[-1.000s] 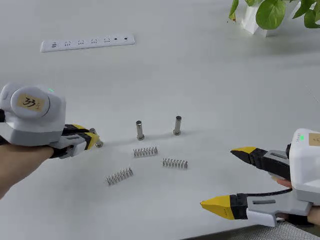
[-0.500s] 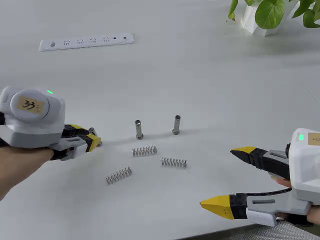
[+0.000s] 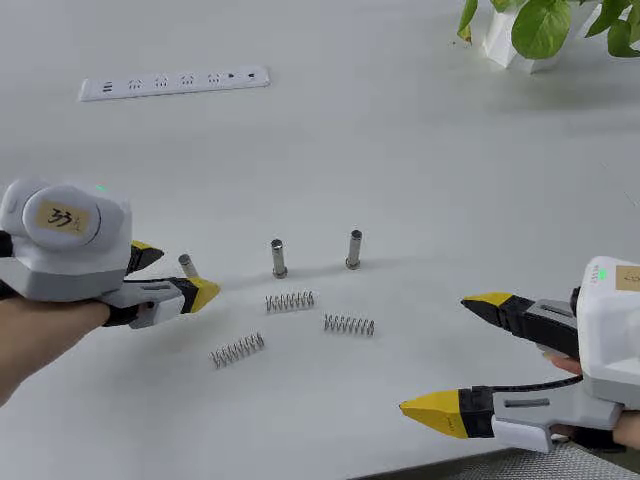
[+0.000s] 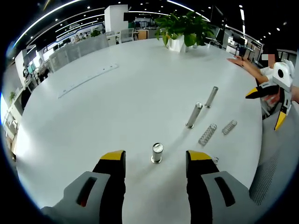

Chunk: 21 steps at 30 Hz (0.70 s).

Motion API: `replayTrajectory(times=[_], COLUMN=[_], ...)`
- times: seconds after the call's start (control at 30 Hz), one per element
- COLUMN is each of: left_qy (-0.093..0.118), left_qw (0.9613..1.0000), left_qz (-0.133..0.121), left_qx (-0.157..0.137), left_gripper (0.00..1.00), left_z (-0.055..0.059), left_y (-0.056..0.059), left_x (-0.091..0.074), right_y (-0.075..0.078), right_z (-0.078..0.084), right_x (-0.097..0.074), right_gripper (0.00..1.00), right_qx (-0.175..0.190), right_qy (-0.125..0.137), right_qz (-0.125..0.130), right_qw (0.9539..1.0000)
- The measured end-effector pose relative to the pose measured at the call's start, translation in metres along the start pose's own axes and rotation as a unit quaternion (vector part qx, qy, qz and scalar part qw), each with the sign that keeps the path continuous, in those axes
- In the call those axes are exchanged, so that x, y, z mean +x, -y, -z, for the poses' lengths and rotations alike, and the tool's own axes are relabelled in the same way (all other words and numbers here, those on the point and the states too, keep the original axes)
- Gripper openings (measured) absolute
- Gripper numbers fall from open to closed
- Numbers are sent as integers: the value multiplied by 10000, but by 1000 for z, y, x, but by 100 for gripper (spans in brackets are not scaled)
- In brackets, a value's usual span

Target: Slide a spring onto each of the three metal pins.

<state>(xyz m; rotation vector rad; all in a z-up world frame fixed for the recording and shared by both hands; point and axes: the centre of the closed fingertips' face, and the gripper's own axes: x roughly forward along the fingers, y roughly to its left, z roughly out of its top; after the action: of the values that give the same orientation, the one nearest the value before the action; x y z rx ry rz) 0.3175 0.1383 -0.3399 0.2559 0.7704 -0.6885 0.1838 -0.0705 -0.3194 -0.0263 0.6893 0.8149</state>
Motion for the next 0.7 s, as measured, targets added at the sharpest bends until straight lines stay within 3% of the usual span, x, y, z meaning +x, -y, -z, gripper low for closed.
replayTrajectory(times=[0.37, 0.5, 0.57, 0.7], left_qy=[136, 277, 255, 248], left_qw=[9999, 9995, 9996, 9996], left_qz=[-47, 109, 89, 122], left_qx=[-30, 59, 123, 85], left_gripper=[73, 85, 93, 99], left_z=[0, -1, 0, 3], left_y=[-1, 6, 6, 8], left_x=[-2, -4, -4, -6], right_y=[-1, 1, 1, 4], right_z=[-1, -1, -2, -4], right_x=[1, 1, 1, 2], right_gripper=[85, 87, 88, 94], right_qx=[-28, -62, -72, -119], right_qy=[-13, -14, -16, -11], right_qz=[4, 33, 39, 114], right_qw=[10000, 10000, 10000, 9999])
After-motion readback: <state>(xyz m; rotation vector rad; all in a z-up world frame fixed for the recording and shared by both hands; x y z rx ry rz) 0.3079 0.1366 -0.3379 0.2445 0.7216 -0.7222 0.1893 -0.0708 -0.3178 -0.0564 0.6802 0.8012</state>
